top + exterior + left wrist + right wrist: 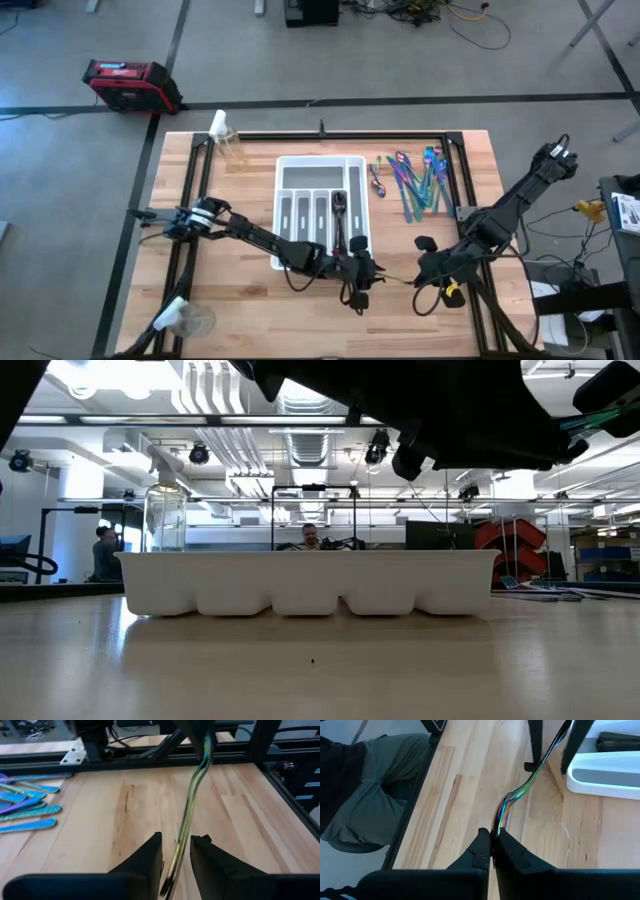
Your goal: Sort silverware
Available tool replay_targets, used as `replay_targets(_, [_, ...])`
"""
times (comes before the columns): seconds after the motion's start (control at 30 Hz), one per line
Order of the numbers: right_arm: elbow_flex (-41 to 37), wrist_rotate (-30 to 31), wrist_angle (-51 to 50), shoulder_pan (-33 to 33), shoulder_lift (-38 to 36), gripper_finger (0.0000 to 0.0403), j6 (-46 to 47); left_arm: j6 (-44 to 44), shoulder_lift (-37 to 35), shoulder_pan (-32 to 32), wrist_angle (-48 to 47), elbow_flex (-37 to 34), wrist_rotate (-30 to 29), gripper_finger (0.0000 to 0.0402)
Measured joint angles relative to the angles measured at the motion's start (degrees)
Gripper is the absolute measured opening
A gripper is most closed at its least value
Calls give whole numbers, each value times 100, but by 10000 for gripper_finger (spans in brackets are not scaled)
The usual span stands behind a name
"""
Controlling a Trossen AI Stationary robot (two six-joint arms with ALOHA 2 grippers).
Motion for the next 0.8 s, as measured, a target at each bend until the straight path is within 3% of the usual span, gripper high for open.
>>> replay_targets(0.4, [0, 17, -87, 0, 0, 0, 60, 56, 0, 0, -132, 84, 20, 101])
replay_targets(0.53, [0, 17, -85, 0, 0, 0, 58, 37, -2, 0, -201, 86, 20, 73])
replay_targets(0.67, [0, 30, -105, 0, 0, 0, 47, 51, -2, 4, -263, 86, 92, 17])
replay_targets(0.8, [0, 31, -83, 0, 0, 0, 28, 43, -2, -18, -261, 86, 105, 4])
